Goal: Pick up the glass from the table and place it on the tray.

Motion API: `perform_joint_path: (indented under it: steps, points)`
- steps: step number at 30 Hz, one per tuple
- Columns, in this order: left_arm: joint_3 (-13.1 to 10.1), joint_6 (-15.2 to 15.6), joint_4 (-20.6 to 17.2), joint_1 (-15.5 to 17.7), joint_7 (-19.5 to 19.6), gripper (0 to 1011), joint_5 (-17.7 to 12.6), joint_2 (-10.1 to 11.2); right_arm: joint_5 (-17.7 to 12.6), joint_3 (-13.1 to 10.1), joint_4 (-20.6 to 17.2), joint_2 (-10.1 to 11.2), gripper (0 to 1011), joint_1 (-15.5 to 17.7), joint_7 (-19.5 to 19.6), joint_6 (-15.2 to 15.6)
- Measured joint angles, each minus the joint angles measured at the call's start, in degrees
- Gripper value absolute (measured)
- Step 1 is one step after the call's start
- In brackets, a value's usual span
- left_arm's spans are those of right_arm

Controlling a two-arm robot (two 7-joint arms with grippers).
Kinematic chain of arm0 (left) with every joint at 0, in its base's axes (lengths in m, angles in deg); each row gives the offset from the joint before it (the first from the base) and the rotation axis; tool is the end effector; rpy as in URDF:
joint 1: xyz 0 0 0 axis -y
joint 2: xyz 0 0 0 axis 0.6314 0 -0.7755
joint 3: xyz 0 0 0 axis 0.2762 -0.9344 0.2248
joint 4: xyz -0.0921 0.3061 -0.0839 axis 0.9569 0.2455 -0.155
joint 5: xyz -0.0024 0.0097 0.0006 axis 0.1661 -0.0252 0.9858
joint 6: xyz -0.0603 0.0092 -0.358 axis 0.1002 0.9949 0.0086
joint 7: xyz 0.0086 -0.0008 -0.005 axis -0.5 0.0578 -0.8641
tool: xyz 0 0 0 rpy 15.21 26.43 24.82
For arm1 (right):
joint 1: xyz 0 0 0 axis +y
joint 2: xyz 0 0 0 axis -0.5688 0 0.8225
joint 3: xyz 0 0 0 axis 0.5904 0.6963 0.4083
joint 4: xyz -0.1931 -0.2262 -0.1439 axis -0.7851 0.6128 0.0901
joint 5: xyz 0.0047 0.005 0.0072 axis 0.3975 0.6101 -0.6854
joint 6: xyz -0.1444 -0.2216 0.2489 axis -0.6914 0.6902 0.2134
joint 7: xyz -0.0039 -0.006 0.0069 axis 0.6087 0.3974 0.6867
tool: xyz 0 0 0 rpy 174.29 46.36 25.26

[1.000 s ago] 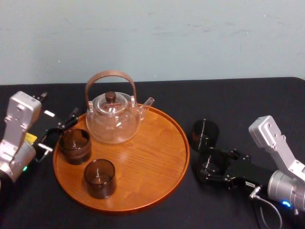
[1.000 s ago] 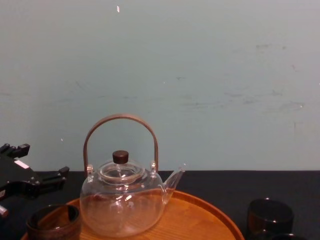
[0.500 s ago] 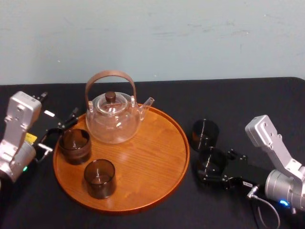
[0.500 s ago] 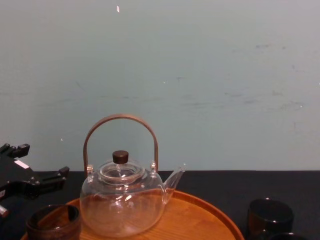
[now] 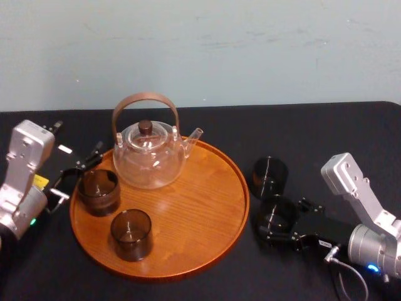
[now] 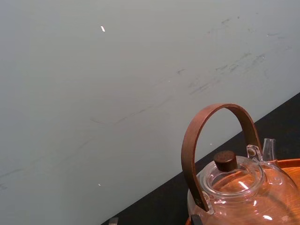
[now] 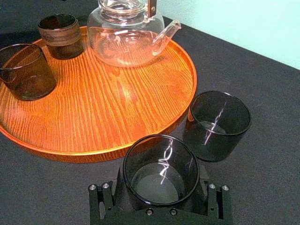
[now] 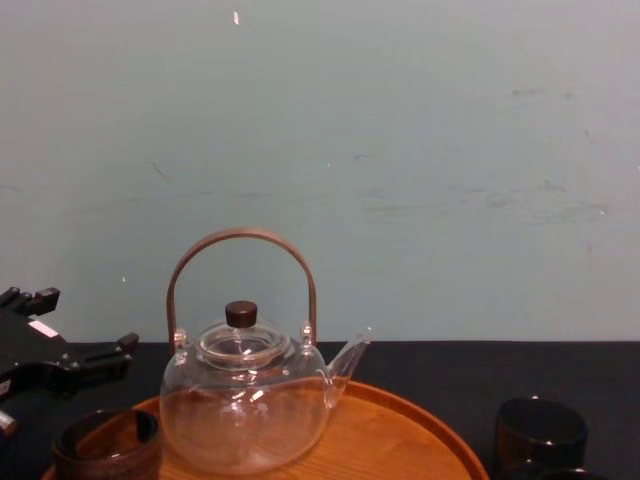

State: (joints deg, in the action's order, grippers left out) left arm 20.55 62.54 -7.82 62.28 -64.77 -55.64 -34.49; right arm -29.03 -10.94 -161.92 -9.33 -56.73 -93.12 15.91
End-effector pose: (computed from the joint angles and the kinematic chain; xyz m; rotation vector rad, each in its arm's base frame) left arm 0.4161 0.0913 -0.3452 0.3046 -0.2849 1.2480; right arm 0.3663 -0.0695 -0.3268 -0.4656 0.1414 -0.7936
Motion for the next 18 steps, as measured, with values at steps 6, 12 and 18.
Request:
perform_joint_path:
  steps: [6,12,18]
  points:
    - [0.00,0.00,0.00,0.00,0.00,1001,0.00,0.00,-0.02,-0.04,0.03,-0.03,928,-0.02,0.01,0.00]
    - [0.00,0.00,0.00,0.00,0.00,1001,0.00,0.00,-0.04,-0.07,0.07,-0.06,892,-0.04,0.02,-0.01]
    - [0.00,0.00,0.00,0.00,0.00,1001,0.00,0.00,-0.06,-0.10,0.10,-0.09,892,-0.05,0.05,-0.03]
